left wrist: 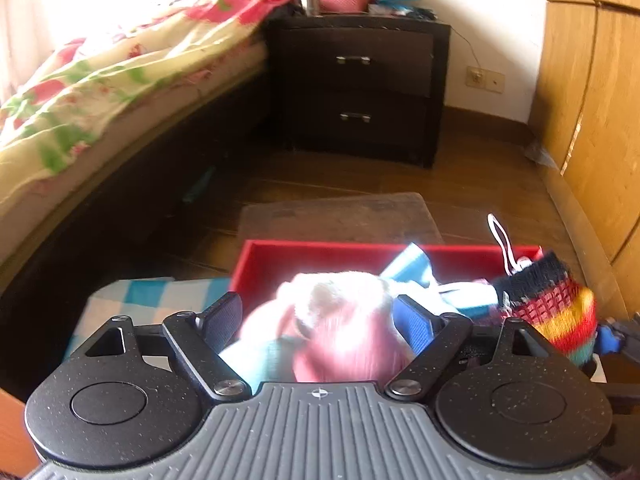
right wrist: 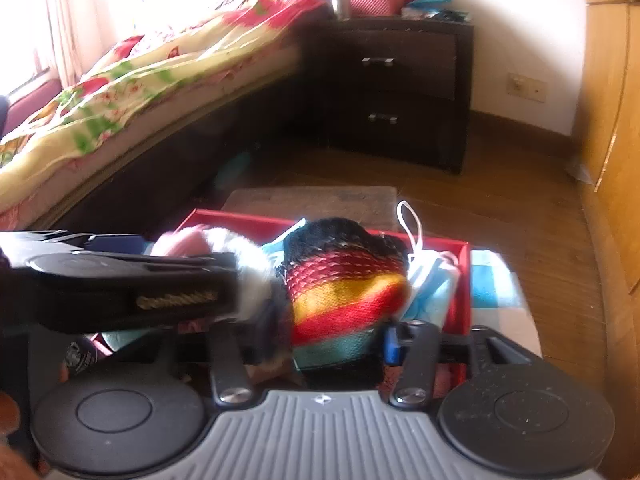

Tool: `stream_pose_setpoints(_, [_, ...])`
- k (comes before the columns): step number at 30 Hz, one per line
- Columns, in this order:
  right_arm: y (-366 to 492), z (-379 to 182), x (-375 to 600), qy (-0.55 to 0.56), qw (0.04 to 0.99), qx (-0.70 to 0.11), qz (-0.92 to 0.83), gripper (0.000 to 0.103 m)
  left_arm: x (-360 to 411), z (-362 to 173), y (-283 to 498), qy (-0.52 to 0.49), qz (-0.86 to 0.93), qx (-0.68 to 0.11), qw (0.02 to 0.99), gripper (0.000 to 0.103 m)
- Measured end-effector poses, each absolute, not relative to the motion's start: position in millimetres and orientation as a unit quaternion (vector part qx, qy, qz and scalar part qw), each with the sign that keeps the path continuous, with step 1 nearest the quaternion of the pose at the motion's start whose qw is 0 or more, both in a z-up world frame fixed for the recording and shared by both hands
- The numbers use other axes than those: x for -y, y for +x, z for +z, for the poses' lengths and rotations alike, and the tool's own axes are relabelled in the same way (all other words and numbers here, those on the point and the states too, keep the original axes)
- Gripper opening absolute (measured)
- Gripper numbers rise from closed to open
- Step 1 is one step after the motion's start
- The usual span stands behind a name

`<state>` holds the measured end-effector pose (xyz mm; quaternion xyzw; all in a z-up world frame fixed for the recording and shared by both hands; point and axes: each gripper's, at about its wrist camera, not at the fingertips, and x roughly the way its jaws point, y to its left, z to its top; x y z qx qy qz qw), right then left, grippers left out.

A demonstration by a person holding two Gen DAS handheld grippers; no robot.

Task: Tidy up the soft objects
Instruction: 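Open the left tool to drop the pink cloth while the right tool drops the sock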

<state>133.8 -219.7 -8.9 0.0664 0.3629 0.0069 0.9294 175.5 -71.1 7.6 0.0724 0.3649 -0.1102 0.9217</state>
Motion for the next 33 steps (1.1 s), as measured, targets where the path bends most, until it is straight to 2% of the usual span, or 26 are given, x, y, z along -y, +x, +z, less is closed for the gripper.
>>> stream_pose_setpoints(20, [92.9,17.0,236.2,0.11,0.929,-0.353,-0.018,0.035,14.0,46.6,131.0,-0.004,-0.127,-0.361,0.924,0.082])
stream_pose_setpoints(33, [61.3,24.9,230.5,0.12,0.931,-0.345,-0.02,0.035,10.1,31.0,84.8,0.005,-0.127,-0.355,0.926,0.082])
